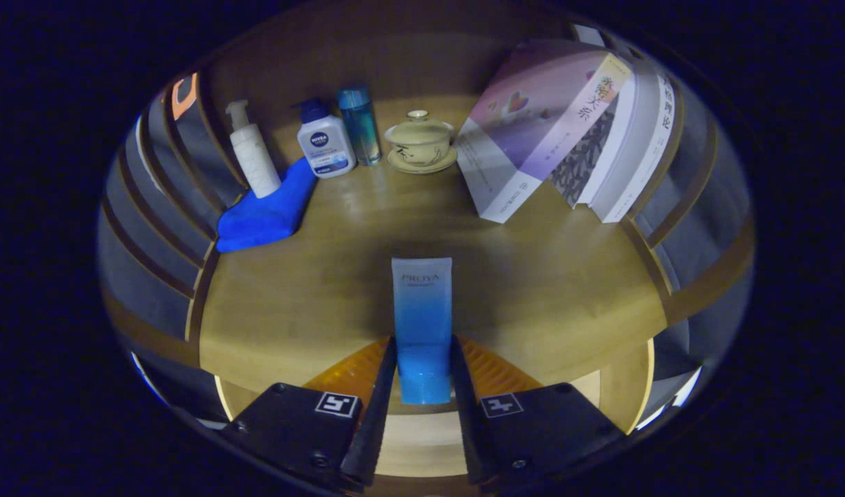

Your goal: Pull open the drawer, take out the items inside it, and place them on the countertop above the cabinet.

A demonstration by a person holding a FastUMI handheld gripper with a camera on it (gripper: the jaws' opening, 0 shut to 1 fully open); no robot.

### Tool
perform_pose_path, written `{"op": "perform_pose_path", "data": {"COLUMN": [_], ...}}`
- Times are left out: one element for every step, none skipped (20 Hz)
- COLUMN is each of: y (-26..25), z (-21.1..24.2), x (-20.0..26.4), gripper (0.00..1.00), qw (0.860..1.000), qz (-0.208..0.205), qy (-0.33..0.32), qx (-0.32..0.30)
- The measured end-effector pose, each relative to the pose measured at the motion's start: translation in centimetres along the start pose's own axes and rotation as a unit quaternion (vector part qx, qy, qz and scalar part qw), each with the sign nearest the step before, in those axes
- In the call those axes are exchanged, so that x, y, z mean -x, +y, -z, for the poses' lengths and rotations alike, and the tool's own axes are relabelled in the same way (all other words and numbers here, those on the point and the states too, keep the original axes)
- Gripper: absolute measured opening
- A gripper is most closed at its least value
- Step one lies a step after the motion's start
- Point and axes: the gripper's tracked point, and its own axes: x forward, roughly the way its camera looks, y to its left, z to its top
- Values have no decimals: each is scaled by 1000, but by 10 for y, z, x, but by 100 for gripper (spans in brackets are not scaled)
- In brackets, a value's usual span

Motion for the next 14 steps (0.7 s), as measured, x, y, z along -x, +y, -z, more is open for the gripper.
{"op": "perform_pose_path", "data": {"y": [0,0,0,-2,-5,-5,-5,-2,4,9,13,16,19,20], "z": [0,1,4,6,3,1,-3,-2,5,4,6,8,9,5], "x": [2,2,4,6,13,18,28,35,54,63,73,83,95,106], "gripper": [54,57,59,62,65,68,68,68,68,68,68,68,68,68], "qw": [1000,1000,1000,1000,999,999,999,999,999,998,997,996,995,991], "qz": [-5,-8,-10,-9,-2,0,-2,-8,-18,-28,-39,-48,-57,-63], "qy": [-2,-3,-1,1,-9,-21,-29,-36,-43,-53,-62,-73,-88,-117], "qx": [-6,-14,-21,-28,-33,-31,-23,-18,-13,-6,-1,2,6,0]}}
